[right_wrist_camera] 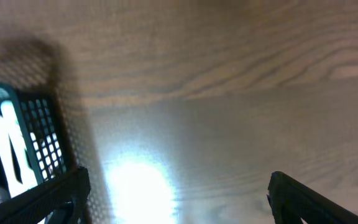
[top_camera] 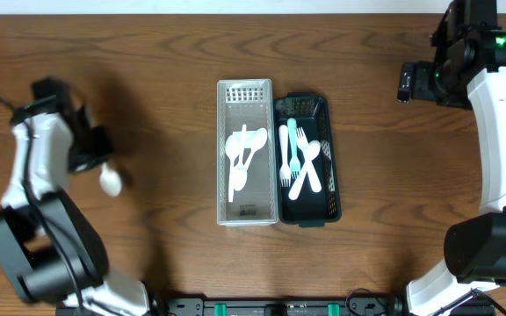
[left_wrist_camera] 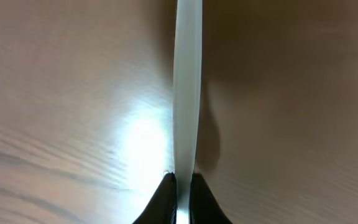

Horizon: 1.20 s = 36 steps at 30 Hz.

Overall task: Pack container
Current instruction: 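Carry the spoon into the clear basket and release it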

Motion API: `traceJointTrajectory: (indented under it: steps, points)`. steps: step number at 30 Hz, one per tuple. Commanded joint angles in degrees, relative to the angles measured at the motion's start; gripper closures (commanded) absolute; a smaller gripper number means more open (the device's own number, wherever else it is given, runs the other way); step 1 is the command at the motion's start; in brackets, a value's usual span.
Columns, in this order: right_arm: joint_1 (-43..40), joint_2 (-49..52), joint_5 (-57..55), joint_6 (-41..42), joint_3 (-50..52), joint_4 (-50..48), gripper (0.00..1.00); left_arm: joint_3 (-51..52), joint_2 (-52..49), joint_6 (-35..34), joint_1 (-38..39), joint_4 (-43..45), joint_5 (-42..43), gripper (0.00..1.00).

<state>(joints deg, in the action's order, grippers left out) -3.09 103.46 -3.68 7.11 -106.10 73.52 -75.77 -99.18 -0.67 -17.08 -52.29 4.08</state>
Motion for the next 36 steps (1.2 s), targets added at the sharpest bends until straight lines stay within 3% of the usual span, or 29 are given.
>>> traceJointTrajectory:
  steps: [1,10,17,29,34,36]
  points:
    - [-0.5,0.4,-0.4,-0.5,0.0,-0.7,0.06,-4.8,7.3,-0.7,8.5,-1.8,0.0,0.94]
    - [-0.5,0.4,-0.4,-0.5,0.0,-1.1,0.05,-12.3,10.8,-8.7,31.4,-2.3,0.0,0.94]
    - [-0.5,0.4,-0.3,-0.5,0.0,-1.1,0.05,-12.2,3.3,-10.7,42.4,0.3,0.0,0.94]
    - [-0.4,0.4,-0.4,-0.5,0.0,-0.9,0.05,-12.2,-14.0,-10.8,45.4,4.1,0.0,0.93]
    - [-0.4,0.4,-0.4,-0.5,0.0,-0.9,0.05,-12.2,-16.3,-10.7,45.4,4.5,0.0,0.83]
    - [-0.4,0.4,-0.4,-0.5,0.0,-0.9,0.05,-12.2,-16.1,-9.2,45.4,4.9,0.0,0.69]
